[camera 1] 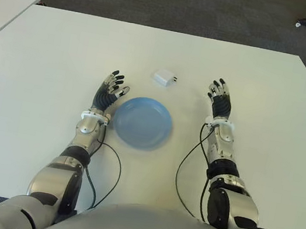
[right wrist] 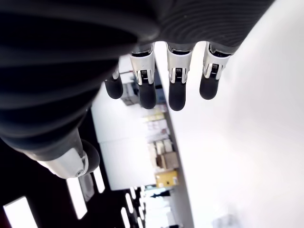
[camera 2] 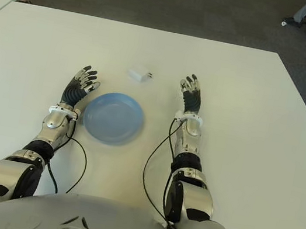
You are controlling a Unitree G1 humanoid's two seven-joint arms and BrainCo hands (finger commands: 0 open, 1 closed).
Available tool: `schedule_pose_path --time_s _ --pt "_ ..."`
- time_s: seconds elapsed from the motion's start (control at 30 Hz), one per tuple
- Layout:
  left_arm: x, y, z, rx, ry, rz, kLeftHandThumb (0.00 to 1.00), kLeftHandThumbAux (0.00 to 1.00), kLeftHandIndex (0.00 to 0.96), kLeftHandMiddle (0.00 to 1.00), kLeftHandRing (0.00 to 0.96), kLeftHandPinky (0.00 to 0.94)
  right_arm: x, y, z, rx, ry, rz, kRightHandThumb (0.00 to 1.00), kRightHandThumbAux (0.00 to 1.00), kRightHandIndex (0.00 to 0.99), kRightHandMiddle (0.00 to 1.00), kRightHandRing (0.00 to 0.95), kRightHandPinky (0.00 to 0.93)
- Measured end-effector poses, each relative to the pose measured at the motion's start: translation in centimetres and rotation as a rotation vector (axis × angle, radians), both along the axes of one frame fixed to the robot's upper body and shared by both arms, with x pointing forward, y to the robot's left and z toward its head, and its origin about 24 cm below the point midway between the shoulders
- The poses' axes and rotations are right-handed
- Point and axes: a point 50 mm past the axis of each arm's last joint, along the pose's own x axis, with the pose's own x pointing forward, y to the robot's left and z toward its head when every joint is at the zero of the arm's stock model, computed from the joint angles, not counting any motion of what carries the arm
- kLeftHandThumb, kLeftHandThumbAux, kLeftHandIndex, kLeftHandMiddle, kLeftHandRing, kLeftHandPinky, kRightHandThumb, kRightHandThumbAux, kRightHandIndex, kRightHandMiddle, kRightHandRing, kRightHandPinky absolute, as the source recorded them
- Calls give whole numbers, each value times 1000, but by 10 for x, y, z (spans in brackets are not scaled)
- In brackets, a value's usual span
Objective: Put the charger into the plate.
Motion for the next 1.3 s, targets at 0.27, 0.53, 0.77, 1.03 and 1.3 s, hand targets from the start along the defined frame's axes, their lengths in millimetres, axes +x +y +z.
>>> schedule_pose_path --time_s 0.27,0.53,0.77,1.03,1.3 --pt "1 -1 0 -1 6 -1 0 576 0 146 147 129 13 12 23 -157 -71 35 419 602 23 88 87 129" --pt "2 -2 0 -6 14 0 12 569 0 127 132 121 24 34 48 -371 -193 94 554 470 8 57 65 134" --pt "3 -3 0 -8 15 -2 16 568 0 122 129 121 36 48 50 -562 -229 165 612 418 6 42 57 129" --pt "3 -3 0 -9 13 -1 12 565 0 124 131 131 39 58 45 -730 -242 205 649 430 1 60 73 99" --pt "2 -3 0 -12 14 6 13 555 0 125 135 137 44 67 44 -858 -246 251 643 427 0 62 83 93"
